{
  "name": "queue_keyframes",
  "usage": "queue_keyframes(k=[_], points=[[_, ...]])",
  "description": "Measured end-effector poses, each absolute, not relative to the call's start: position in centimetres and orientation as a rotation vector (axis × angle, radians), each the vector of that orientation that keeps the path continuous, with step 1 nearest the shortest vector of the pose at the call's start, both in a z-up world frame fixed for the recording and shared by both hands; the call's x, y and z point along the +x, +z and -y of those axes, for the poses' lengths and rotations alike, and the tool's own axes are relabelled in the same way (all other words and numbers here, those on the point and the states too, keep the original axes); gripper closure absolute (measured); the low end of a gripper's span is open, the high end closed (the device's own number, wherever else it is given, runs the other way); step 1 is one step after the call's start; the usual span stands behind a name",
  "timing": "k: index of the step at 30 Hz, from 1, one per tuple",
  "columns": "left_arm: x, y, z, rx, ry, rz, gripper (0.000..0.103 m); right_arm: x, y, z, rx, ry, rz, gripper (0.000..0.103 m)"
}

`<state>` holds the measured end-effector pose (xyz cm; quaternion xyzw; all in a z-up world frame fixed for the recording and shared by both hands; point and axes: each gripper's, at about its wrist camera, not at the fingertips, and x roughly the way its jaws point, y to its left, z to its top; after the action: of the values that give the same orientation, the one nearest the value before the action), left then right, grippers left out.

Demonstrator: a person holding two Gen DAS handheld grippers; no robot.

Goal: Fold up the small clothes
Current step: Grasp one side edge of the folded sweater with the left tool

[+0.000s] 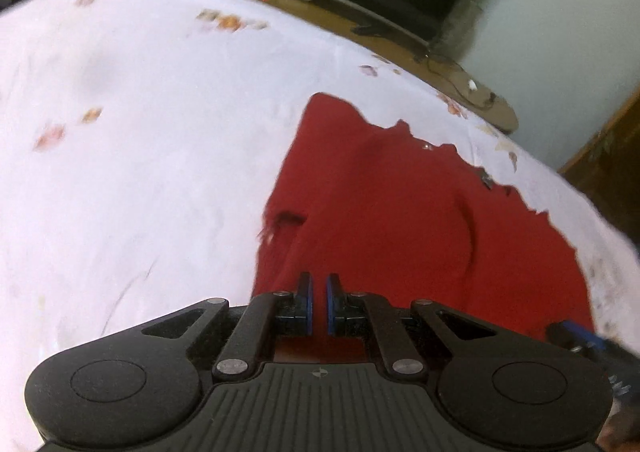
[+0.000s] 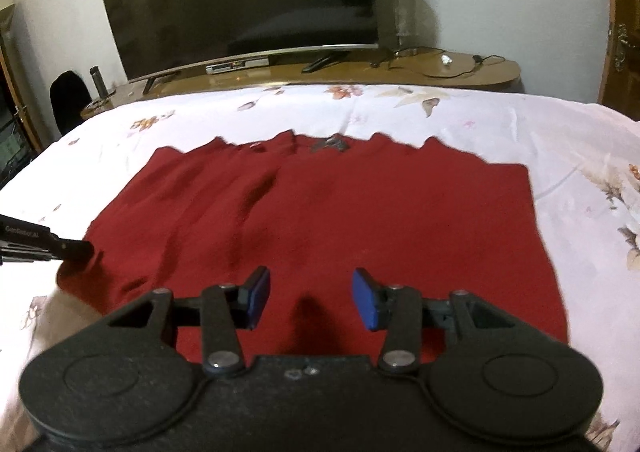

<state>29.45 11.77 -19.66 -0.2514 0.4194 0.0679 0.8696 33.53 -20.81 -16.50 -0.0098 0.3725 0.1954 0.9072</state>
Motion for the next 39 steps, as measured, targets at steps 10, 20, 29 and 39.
queue_keyframes(k=[10, 20, 29, 39], points=[[27.5, -19.8, -11.5, -0.582, 0.100, -0.889, 0.008, 32.7, -16.6, 17.9, -0.034, 0.418, -0.779, 0.058], [26.3, -22.1, -12.7, -0.792, 0.117, -0.834, 0.030, 32.0, -16.2, 17.4, -0.028, 0.429, -0.762, 0.057], [28.4, -25.2, -11.4, -0.953, 0.109, -0.752, 0.032, 32.3, -16.2, 17.4, -0.018, 0.426, -0.748, 0.057], [30.5, -26.2, -11.9, -1.010, 0.149, -0.711, 0.088, 34.3, -16.3, 16.6, 0.005, 0.422, -0.733, 0.059]])
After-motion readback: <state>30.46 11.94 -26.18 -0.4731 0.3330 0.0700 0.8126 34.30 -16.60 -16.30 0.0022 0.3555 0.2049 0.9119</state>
